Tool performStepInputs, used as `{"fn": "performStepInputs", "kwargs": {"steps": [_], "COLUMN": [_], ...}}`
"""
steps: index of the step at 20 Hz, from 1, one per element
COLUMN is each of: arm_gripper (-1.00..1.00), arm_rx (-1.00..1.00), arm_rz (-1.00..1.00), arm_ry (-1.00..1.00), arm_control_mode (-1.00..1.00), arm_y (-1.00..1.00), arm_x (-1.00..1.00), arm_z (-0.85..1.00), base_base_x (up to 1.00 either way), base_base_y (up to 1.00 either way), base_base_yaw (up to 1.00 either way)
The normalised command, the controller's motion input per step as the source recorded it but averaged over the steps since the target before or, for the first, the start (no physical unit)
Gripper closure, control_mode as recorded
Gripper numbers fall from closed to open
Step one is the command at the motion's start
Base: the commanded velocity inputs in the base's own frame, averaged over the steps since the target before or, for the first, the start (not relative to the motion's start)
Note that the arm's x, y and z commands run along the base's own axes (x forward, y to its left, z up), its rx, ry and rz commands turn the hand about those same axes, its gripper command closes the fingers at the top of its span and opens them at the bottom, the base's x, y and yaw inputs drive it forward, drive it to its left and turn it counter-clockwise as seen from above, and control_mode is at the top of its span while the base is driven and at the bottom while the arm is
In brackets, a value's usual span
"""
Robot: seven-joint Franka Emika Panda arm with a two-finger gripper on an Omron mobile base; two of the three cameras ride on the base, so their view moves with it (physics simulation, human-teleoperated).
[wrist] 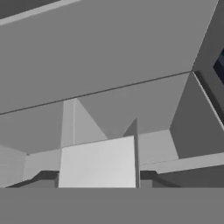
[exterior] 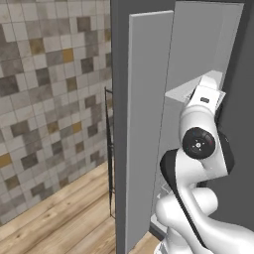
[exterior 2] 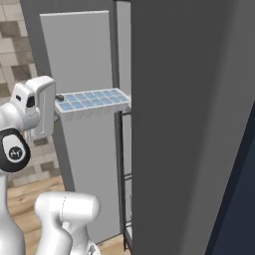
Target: The ice cube tray has been filled with water. Take the tray and place it in the freezer to make ice. Close the freezer door after placing the tray.
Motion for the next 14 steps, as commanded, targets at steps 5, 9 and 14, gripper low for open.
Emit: {"fn": "performStepInputs", "kwargs": {"steps": [5,9,14], "arm_gripper": [1.00,1.00,1.00], "arm_rx": [-0.02,-0.11,-0.17], "arm_rz": [-0.02,-0.11,-0.10], "arm_ry": [-0.03,-0.13,-0.14], "arm_control_mode": [-1.00,-1.00,-1.00], "arm_y": [0.03,0.20,0.39], "arm_x": [-0.01,0.00,0.00], "arm_z": [0.00,0.00,0.00], "base_base_x": [-0.14,0.00,0.00], "base_base_y": [0.10,0.00,0.00], "base_base_yaw": [-0.13,0.00,0.00]}}
